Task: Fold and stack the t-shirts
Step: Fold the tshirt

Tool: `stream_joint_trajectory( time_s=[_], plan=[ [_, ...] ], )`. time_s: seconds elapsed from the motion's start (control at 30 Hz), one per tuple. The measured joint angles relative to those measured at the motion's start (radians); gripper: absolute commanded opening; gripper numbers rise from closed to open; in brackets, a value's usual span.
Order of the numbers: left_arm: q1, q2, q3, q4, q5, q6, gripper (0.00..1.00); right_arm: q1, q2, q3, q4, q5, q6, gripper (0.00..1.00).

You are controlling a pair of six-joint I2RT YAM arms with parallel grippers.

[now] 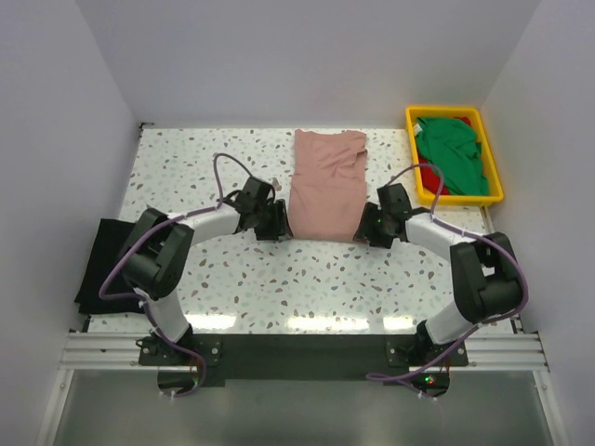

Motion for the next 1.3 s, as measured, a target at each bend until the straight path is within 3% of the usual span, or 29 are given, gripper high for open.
stream_joint_trajectory(
  time_s=[0.27,0.53,0.67,0.77,0.8,0.87,1.17,1.3],
  plan=[
    [0.001,-0.002,-0.013,0.055,0.004,-0.024,0.55,-0.002,-0.011,-0.038,0.067,-0.001,0.052,0.54],
    [0.001,0.020,-0.022,0.119,0.019,-0.069,0.46,-0.005,-0.011,-0.055,0.105,-0.002,0.090,0.47],
    [0.001,0.036,-0.023,0.145,0.022,-0.094,0.33,-0.005,-0.011,-0.056,0.107,-0.002,0.097,0.42],
    [0.001,0.040,-0.033,0.156,0.023,-0.113,0.17,-0.007,-0.009,-0.056,0.107,-0.002,0.100,0.35],
    [0.001,0.041,-0.036,0.156,0.024,-0.120,0.07,-0.008,-0.009,-0.056,0.107,-0.002,0.100,0.32],
    [0.000,0.045,-0.037,0.156,0.026,-0.134,0.00,-0.010,-0.009,-0.056,0.107,-0.003,0.100,0.28],
    [-0.004,0.027,-0.063,0.155,0.013,-0.185,0.00,-0.019,-0.009,-0.056,0.100,-0.050,0.065,0.01],
    [-0.016,-0.057,-0.134,0.136,-0.010,-0.201,0.00,-0.019,-0.023,-0.064,0.072,-0.090,0.039,0.00]
  ],
)
